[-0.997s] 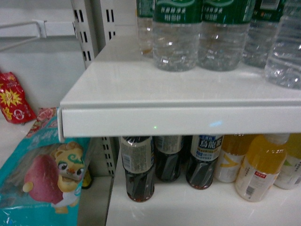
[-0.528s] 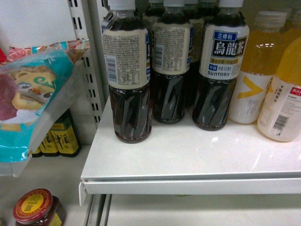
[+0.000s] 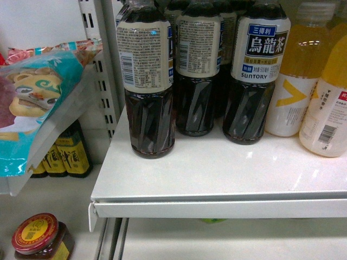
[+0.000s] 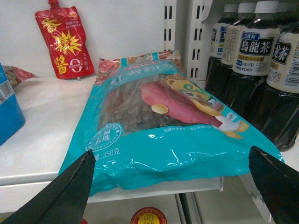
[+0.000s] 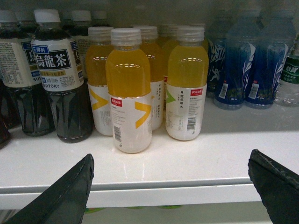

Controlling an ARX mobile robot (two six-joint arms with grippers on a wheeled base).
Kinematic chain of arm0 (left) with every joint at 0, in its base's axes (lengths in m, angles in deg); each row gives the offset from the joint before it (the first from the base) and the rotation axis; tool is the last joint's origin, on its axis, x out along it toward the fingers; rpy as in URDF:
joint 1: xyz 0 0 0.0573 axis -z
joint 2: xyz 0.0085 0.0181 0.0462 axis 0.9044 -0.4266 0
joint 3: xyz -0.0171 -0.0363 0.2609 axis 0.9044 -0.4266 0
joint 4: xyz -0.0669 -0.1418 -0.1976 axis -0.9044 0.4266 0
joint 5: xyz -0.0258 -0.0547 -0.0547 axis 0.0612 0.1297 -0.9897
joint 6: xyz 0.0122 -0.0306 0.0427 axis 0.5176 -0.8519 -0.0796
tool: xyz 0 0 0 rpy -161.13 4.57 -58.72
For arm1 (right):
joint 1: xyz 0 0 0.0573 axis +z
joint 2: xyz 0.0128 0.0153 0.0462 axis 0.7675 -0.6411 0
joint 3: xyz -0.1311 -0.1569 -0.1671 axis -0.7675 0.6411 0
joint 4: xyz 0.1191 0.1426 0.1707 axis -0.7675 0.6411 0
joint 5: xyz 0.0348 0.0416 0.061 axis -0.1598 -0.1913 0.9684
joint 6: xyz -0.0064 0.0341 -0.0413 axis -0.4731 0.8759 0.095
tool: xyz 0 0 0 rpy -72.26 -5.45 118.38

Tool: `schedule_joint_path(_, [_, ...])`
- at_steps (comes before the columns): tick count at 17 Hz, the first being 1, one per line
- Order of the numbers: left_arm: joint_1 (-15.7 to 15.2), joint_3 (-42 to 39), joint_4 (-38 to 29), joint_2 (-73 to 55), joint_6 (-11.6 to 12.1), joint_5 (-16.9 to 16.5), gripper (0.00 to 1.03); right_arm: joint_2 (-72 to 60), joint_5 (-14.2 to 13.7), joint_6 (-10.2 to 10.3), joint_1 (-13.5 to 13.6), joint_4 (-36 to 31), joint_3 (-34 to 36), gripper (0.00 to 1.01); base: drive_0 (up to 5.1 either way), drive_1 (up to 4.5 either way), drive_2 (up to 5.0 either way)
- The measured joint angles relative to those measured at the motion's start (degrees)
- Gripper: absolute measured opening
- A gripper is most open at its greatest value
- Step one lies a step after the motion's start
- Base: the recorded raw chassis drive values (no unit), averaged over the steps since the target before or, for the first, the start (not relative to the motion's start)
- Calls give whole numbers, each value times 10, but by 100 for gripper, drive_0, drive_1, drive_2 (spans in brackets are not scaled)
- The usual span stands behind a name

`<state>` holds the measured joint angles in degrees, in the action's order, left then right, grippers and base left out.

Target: Move water from second to third shelf

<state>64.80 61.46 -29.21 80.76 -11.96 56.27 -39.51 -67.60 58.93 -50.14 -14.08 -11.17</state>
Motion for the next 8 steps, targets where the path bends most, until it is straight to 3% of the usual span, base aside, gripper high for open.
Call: schedule_joint_path(8, [0,0,0,0,0,0,98,0,0,0,0,0,0,98,0,0,0])
